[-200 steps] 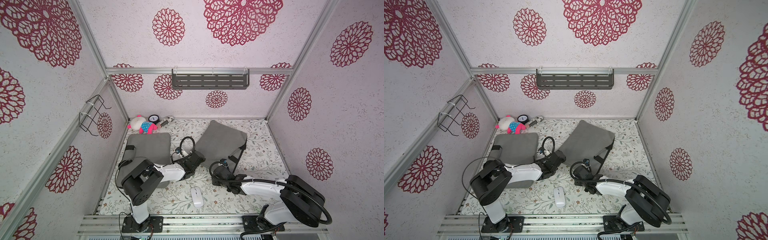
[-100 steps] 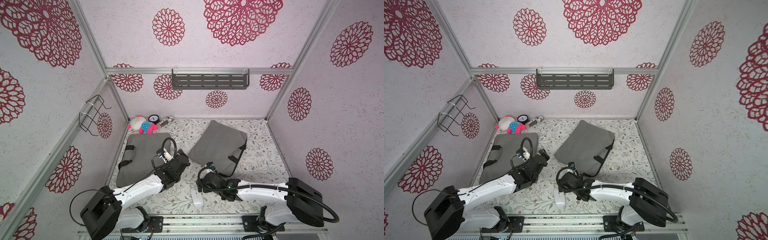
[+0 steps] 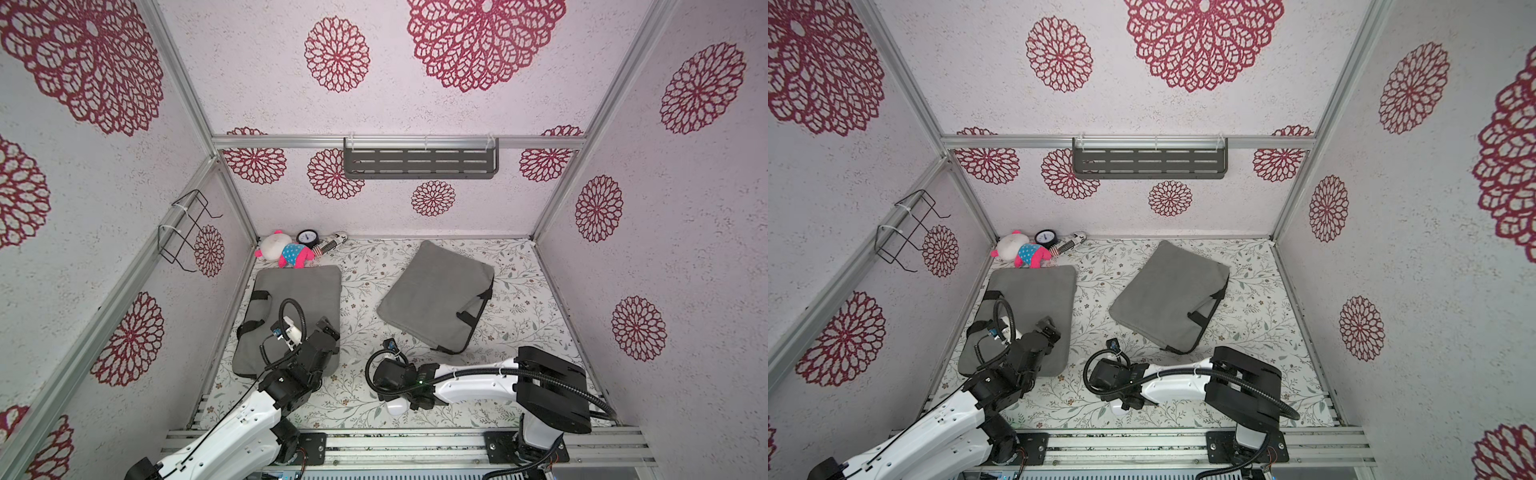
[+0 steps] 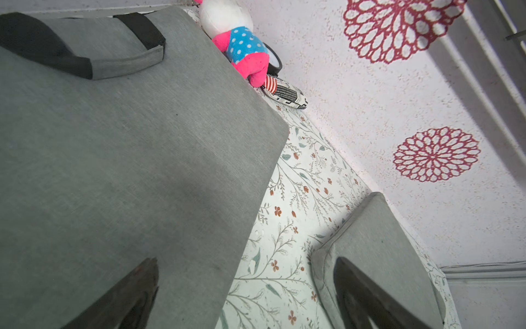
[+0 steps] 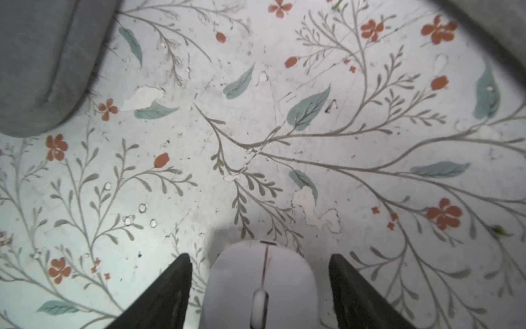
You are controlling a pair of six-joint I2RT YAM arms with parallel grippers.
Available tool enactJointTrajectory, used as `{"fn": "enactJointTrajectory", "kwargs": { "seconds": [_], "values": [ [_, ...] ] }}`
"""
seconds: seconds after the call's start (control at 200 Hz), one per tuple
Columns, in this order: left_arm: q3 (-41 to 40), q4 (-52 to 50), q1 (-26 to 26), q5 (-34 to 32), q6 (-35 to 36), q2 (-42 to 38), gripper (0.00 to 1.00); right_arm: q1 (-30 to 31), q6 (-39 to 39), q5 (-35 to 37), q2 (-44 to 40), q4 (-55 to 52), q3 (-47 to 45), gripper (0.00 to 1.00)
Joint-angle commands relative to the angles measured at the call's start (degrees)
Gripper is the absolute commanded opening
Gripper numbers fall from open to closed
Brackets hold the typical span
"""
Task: Put the mouse into the laptop bag
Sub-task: Pick up the mouse from the center of the board.
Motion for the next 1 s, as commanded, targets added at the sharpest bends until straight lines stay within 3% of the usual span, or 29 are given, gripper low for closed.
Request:
{"fn": "enactJointTrajectory", "kwargs": {
  "seconds": [0.0, 0.35, 0.811, 0.996],
  "values": [
    [-0.1, -1.1, 1.4, 3.6, 1.5, 0.6, 0.98, 0.5, 1.9, 1.4, 0.4, -2.5, 1.0, 0.76],
    [1.7, 0.1, 2.7, 6.4, 1.1, 5.7, 0.98, 1.6, 4.1, 3.8, 1.1, -8.6, 1.5, 0.70],
    [2.9, 0.9, 3.5, 9.2, 0.9, 6.7, 0.98, 6.8, 6.6, 5.9, -1.8, -14.2, -0.2, 0.82],
    [3.6, 1.4, 3.5, 10.4, 1.0, 8.3, 0.98, 7.2, 6.9, 4.6, -0.2, -12.3, -0.2, 0.65]
  ]
}}
